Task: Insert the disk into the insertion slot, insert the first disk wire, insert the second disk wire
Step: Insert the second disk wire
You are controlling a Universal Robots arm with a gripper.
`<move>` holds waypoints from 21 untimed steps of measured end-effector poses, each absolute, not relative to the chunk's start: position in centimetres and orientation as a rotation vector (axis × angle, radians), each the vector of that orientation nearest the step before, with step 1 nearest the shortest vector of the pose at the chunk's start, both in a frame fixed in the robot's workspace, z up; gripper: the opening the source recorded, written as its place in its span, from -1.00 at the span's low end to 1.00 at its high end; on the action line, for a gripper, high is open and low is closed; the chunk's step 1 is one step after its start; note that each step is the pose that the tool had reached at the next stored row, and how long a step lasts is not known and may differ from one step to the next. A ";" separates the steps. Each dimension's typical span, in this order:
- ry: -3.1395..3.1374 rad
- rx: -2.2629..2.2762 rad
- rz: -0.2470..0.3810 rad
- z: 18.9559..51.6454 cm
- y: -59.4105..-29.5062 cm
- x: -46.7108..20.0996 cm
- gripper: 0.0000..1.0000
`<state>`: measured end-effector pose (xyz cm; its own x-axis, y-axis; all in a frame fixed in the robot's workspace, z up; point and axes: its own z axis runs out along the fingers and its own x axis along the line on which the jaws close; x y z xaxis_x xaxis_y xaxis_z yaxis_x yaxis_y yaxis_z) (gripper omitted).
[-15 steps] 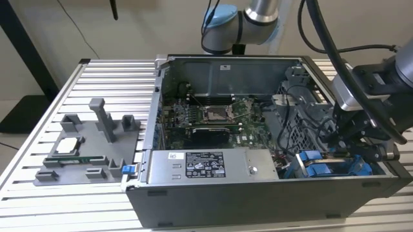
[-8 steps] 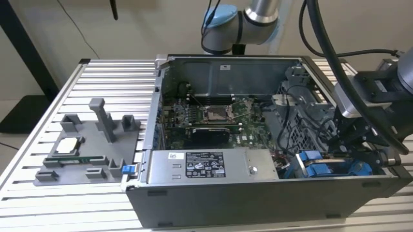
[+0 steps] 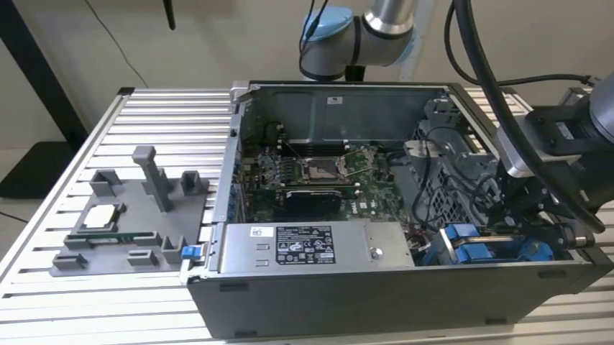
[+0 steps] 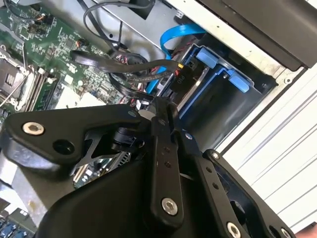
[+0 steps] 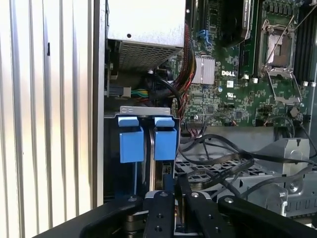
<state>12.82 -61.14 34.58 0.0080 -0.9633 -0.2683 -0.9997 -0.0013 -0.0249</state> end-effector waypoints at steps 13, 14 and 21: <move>2.046 -2.063 0.227 34.3 -61.1 12.8 -1.00; 2.046 -2.062 0.226 34.2 -61.1 12.8 -1.00; 2.046 -2.060 0.222 34.1 -61.1 12.8 -1.00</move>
